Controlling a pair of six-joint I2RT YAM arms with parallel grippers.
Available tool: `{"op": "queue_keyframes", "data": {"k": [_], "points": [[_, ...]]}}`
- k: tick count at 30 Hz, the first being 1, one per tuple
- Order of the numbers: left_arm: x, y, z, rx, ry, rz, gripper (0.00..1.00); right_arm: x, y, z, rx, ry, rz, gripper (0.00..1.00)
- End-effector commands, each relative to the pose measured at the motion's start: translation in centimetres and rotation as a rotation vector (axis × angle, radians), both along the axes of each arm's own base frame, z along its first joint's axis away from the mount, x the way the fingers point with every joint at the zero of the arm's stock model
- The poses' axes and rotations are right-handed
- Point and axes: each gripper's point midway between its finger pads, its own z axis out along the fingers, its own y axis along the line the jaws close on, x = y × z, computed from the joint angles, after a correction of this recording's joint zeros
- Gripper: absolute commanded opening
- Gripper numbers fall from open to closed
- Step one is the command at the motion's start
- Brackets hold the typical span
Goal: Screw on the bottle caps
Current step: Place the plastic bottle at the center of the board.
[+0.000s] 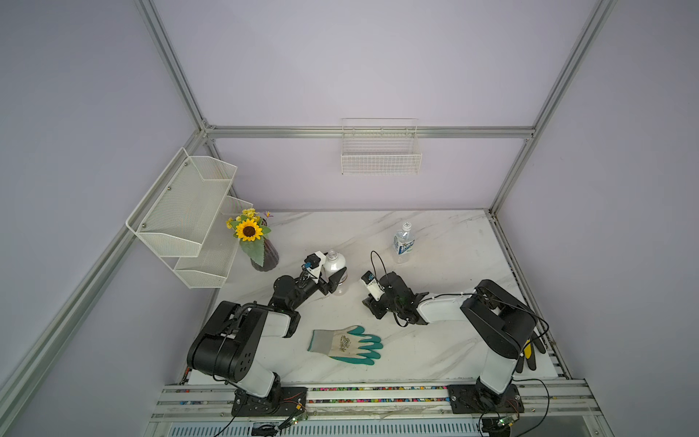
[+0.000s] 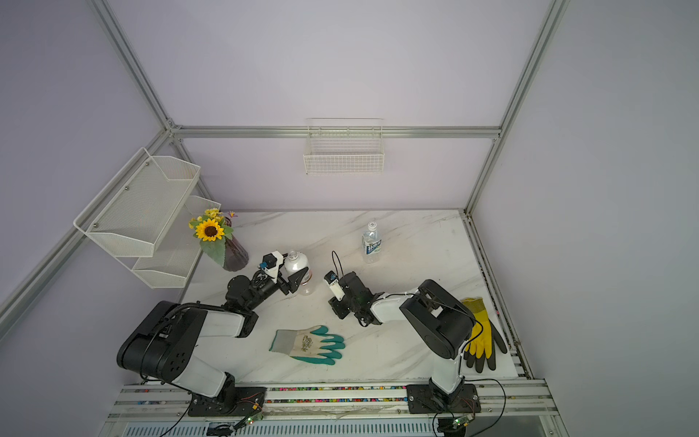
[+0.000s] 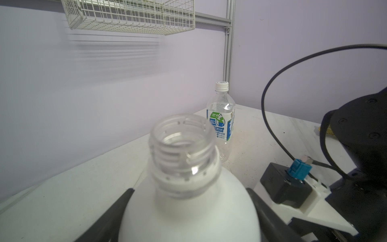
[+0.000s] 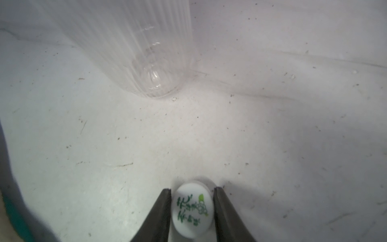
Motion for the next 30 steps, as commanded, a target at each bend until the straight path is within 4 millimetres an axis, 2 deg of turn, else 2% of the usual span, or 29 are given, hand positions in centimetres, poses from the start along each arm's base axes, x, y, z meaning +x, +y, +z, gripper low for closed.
{"op": "queue_keyframes", "data": {"k": [1,6,9,11,18,23,25,30], "points": [[-0.6,-0.5,2.0,-0.016,-0.074,-0.052,0.78,-0.4,-1.4,-0.5,-0.008,0.022,-0.075,0.34],[-0.8,-2.1,1.4,-0.014,-0.048,-0.148,0.78,-1.5,-4.5,-1.2,-0.008,0.075,-0.224,0.30],[-1.5,-3.6,1.6,-0.013,-0.056,-0.197,0.78,-2.1,-7.7,-1.0,0.015,0.102,-0.394,0.26],[-2.3,-5.0,1.7,-0.016,-0.057,-0.243,0.78,-2.9,-10.6,-1.2,0.019,0.143,-0.556,0.26],[-5.5,-11.6,2.1,-0.041,-0.082,-0.432,0.78,-6.0,-16.9,-2.7,-0.023,0.262,-0.919,0.27],[-7.7,-15.8,2.3,-0.072,-0.105,-0.546,0.78,-6.6,-17.9,-2.9,-0.057,0.298,-1.001,0.29],[-8.1,-16.9,2.3,-0.079,-0.107,-0.571,0.79,-6.7,-18.1,-2.9,-0.048,0.307,-1.028,0.31],[-7.9,-17.7,1.4,-0.073,-0.090,-0.583,0.80,-6.8,-18.0,-2.7,-0.056,0.325,-1.028,0.36]]}}
